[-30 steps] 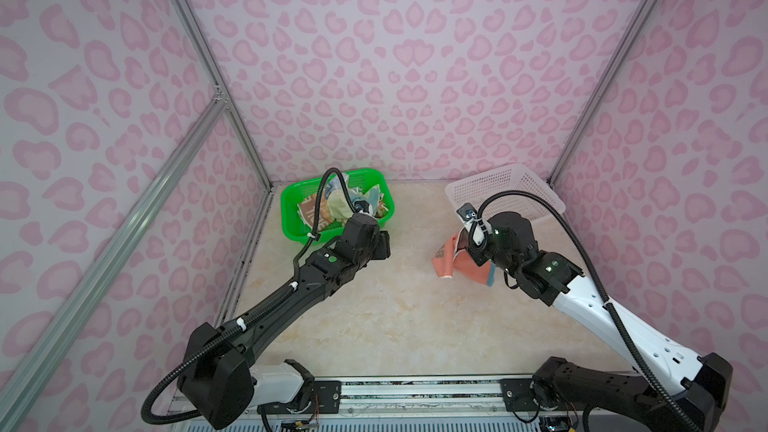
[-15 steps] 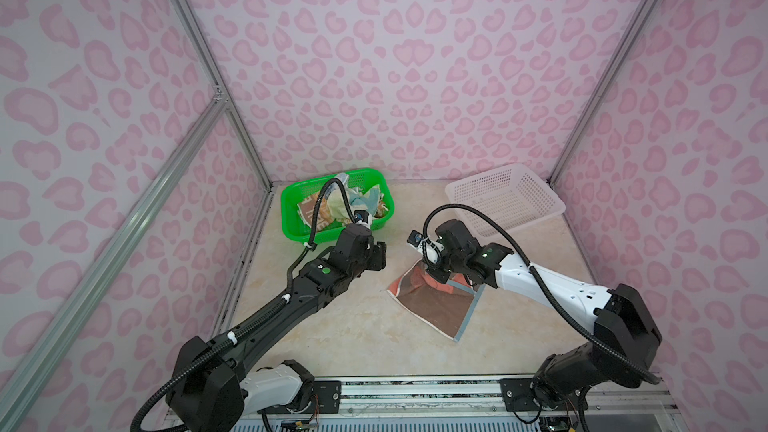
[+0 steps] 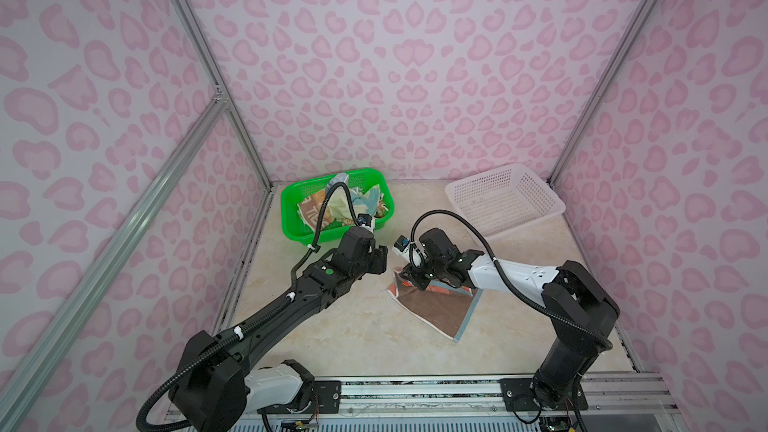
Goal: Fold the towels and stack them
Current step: 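Spread the coral-and-brown towel flat on the table with the right gripper, then grasp the towel's near corner with the left gripper while the right holds the far corner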
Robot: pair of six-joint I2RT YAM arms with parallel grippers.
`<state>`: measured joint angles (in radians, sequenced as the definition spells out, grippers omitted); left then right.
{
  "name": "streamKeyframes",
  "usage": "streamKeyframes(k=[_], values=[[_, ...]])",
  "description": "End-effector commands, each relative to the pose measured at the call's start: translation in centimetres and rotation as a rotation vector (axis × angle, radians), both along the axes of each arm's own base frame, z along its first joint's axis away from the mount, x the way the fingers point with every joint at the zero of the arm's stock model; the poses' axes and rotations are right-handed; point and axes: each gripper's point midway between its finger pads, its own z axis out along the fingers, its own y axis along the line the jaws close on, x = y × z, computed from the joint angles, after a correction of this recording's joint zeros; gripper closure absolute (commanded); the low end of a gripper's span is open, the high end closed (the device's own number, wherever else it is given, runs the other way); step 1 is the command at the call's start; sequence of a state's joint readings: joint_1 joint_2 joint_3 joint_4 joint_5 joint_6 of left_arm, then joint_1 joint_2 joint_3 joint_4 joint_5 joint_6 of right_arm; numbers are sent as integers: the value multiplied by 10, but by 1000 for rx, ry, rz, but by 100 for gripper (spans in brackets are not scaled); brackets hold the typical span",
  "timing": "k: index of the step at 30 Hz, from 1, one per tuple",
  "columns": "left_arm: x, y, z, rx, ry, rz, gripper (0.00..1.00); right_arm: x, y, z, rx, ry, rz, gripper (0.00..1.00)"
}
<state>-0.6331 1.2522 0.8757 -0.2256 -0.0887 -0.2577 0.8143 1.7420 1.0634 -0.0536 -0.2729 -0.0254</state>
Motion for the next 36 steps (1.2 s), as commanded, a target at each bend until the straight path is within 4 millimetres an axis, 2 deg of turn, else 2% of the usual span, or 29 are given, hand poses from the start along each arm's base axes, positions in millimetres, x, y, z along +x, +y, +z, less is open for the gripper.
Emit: streamKeyframes(k=[1, 5, 10, 17, 22, 28, 36], values=[[4, -1, 3, 18, -21, -9, 34, -2, 6, 7, 57, 23, -10, 64], [3, 0, 0, 50, -19, -30, 34, 3, -7, 25, 59, -36, -51, 53], [-3, 0, -11, 173, 31, -110, 35, 21, -42, 43, 25, -97, -168, 50], [-23, -8, -25, 447, 36, -286, 33, 26, -98, 43, -61, -132, -303, 51], [-34, -12, -54, 602, -42, -438, 33, 23, -127, 44, -59, -177, -392, 51], [-48, -18, -86, 693, -55, -617, 34, 15, -144, 43, -52, -194, -424, 51], [-58, -28, -113, 772, -13, -729, 35, 7, -157, 38, -54, -197, -442, 51]])
